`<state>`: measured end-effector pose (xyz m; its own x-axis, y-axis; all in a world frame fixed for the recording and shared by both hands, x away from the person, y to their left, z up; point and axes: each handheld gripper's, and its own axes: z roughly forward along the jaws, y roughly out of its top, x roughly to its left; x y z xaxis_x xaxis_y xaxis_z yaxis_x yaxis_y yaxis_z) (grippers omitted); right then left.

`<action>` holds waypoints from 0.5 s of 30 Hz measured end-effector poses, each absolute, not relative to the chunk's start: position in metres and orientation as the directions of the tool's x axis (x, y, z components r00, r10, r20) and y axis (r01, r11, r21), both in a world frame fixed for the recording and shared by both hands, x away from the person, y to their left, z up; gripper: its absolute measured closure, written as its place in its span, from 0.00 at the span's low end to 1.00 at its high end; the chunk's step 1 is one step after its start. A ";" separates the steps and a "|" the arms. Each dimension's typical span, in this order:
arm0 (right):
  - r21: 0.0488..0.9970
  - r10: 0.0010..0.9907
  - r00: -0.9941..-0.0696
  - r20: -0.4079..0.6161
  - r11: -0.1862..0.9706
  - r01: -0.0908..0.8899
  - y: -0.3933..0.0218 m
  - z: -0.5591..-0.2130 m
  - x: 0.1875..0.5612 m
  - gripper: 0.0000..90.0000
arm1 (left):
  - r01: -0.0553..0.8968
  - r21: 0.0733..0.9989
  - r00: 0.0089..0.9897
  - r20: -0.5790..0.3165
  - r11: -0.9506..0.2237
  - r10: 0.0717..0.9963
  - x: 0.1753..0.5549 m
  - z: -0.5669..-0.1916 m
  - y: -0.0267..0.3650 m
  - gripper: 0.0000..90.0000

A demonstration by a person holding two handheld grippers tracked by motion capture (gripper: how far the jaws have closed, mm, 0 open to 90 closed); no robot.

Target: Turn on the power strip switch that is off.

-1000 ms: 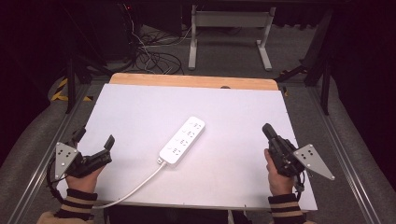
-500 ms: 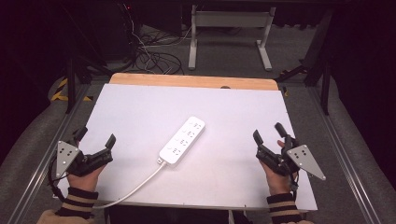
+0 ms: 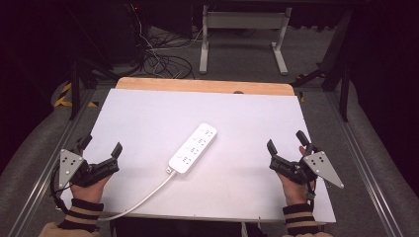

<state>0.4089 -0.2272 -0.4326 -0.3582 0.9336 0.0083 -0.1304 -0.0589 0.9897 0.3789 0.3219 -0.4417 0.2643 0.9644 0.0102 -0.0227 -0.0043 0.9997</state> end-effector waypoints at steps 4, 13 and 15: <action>0.990 0.933 -0.360 0.009 -0.058 -0.127 -0.228 -0.433 0.409 0.05 | -0.022 1.000 0.266 0.010 -0.005 0.964 0.379 -0.442 0.321 0.03; 0.993 0.935 -0.354 0.006 -0.046 -0.106 -0.227 -0.435 0.409 0.07 | -0.019 1.000 0.275 0.004 0.001 0.961 0.381 -0.441 0.320 0.01; 0.995 0.936 -0.353 0.007 -0.042 -0.094 -0.227 -0.436 0.409 0.08 | -0.022 1.000 0.273 0.014 -0.008 0.962 0.379 -0.441 0.320 0.01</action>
<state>0.4088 -0.2271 -0.4358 -0.3532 0.9355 0.0065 -0.0937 -0.0423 0.9947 0.3788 0.3202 -0.4415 0.2730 0.9619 0.0139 -0.0215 -0.0084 0.9997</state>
